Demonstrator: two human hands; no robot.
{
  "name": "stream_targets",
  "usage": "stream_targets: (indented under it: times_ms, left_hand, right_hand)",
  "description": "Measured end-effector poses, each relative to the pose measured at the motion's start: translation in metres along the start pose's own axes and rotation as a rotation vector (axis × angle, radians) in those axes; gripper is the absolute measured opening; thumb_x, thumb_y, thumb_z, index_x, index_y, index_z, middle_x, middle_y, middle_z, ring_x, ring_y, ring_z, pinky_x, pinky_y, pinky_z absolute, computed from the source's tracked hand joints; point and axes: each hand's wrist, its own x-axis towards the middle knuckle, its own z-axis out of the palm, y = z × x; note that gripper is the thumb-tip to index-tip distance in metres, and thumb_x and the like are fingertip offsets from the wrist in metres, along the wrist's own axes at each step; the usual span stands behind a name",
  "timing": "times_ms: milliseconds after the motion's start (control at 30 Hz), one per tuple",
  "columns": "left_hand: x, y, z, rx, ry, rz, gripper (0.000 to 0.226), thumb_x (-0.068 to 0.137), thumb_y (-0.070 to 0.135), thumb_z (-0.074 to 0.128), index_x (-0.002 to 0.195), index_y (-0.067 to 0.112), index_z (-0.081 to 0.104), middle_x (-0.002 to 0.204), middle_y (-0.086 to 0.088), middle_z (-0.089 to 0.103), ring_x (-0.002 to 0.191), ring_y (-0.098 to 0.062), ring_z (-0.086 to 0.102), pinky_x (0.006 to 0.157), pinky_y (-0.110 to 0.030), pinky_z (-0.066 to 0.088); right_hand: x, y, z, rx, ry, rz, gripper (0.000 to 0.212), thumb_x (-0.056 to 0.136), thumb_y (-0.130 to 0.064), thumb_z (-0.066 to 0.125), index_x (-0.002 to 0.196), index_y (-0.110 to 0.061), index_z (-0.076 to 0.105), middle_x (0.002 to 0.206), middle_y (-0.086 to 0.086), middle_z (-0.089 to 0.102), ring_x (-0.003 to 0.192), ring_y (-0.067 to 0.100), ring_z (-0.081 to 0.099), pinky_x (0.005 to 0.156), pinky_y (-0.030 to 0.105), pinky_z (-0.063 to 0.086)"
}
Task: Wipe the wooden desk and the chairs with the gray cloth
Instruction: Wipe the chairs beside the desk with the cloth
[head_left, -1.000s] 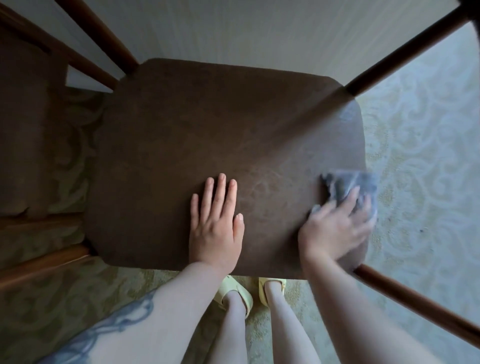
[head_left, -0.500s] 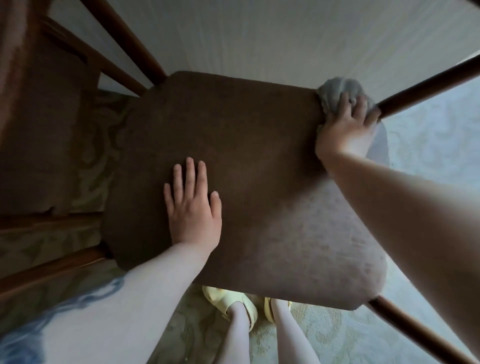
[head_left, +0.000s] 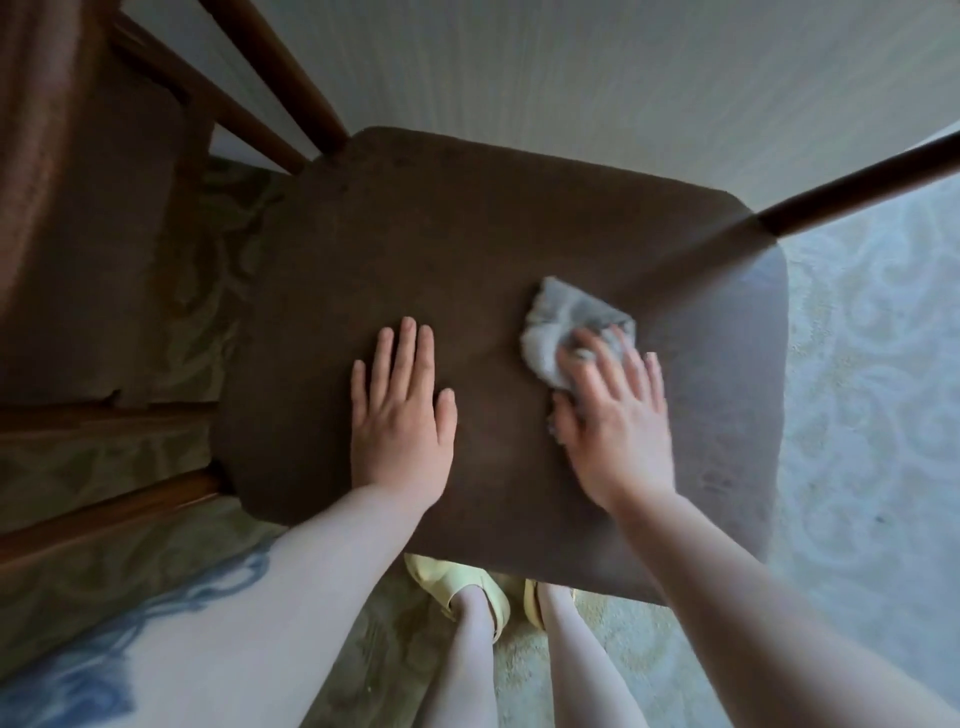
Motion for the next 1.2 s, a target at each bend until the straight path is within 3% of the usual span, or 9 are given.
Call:
stream_targets:
  times_ms: [200,367,467,567,667,767,867,1000,1200]
  left_hand:
    - [0.010,0.015,-0.037,0.102,-0.278,-0.066,0.065,0.100,0.035,0.033,0.154,0.020,0.001,0.162,0.000,-0.005,0.148,-0.018,-0.005,0.119,-0.039,-0.002]
    - [-0.003,0.027,-0.096,-0.061,-0.599,-0.094,0.052,0.097,0.033,0.044,0.146,0.020,0.034,0.158,0.002,0.022,0.144,-0.020,0.024,0.117,-0.036,0.019]
    - [-0.016,0.047,-0.151,-0.308,-0.438,-0.142,0.043,0.091,0.032,0.056,0.132,0.025,0.049,0.145,0.003,0.044,0.129,-0.021,0.046,0.105,-0.034,0.039]
    - [-0.021,0.063,-0.226,-0.327,-0.313,-0.054,0.073,0.083,0.031,0.068,0.145,0.035,0.030,0.154,0.009,0.029,0.137,-0.018,0.036,0.110,-0.042,0.033]
    - [-0.025,0.074,-0.300,-0.224,-0.183,0.030,0.069,0.084,0.030,0.070,0.144,0.035,0.035,0.155,0.008,0.026,0.142,-0.017,0.026,0.114,-0.049,0.024]
    - [-0.031,0.080,-0.359,-0.215,-0.099,0.057,0.045,0.083,0.043,0.069,0.123,0.028,0.058,0.131,0.005,0.057,0.125,-0.020,0.050,0.109,-0.047,0.032]
    - [-0.043,0.085,-0.408,-0.429,-0.106,0.088,0.024,0.077,0.040,0.074,0.088,0.020,0.065,0.085,0.006,0.067,0.084,-0.017,0.062,0.080,-0.035,0.047]
    - [-0.052,0.096,-0.450,-0.572,0.002,0.136,0.026,0.060,0.034,0.069,0.068,0.015,0.053,0.061,0.004,0.054,0.064,-0.021,0.052,0.061,-0.035,0.037]
    - [-0.062,0.105,-0.500,-0.463,0.127,0.163,0.018,0.072,0.028,0.069,0.069,0.023,0.052,0.069,0.005,0.059,0.074,-0.022,0.060,0.063,-0.034,0.044]
  right_hand:
    - [0.014,-0.029,-0.026,0.056,-0.073,0.216,0.030,0.074,-0.012,0.070,0.102,-0.010,0.059,0.120,0.006,0.057,0.121,0.032,0.046,0.093,0.038,0.043]
    - [0.030,-0.075,-0.092,0.106,-0.515,0.448,0.031,0.084,-0.035,0.062,0.110,-0.020,0.052,0.114,0.002,0.061,0.110,0.028,0.056,0.090,0.036,0.046]
    - [0.031,-0.105,-0.153,0.266,-0.424,0.348,0.012,0.081,-0.034,0.057,0.086,-0.024,0.053,0.095,-0.002,0.062,0.095,0.026,0.058,0.089,0.037,0.045]
    - [0.031,-0.126,-0.226,0.287,-0.396,0.152,0.017,0.074,-0.028,0.063,0.065,-0.022,0.050,0.083,-0.007,0.052,0.092,0.021,0.050,0.081,0.030,0.034]
    - [0.036,-0.143,-0.296,0.249,-0.358,0.027,0.012,0.079,-0.025,0.062,0.089,-0.021,0.069,0.106,-0.005,0.054,0.108,0.018,0.046,0.090,0.029,0.035]
    - [0.042,-0.152,-0.356,0.245,-0.326,0.018,0.020,0.086,-0.019,0.053,0.101,-0.017,0.067,0.109,0.002,0.060,0.106,0.023,0.052,0.093,0.034,0.043]
    - [0.038,-0.157,-0.404,0.400,-0.383,-0.034,0.024,0.076,-0.039,0.061,0.095,-0.026,0.058,0.094,0.001,0.066,0.096,0.022,0.059,0.091,0.037,0.045]
    - [0.029,-0.160,-0.434,0.413,-0.296,-0.114,0.058,0.050,-0.046,0.078,0.103,-0.032,0.056,0.092,-0.012,0.067,0.085,0.007,0.063,0.073,0.027,0.053]
    - [0.037,-0.160,-0.466,0.246,-0.206,-0.076,0.011,0.072,-0.020,0.064,0.068,-0.025,0.055,0.067,-0.009,0.060,0.065,0.012,0.056,0.056,0.027,0.043]
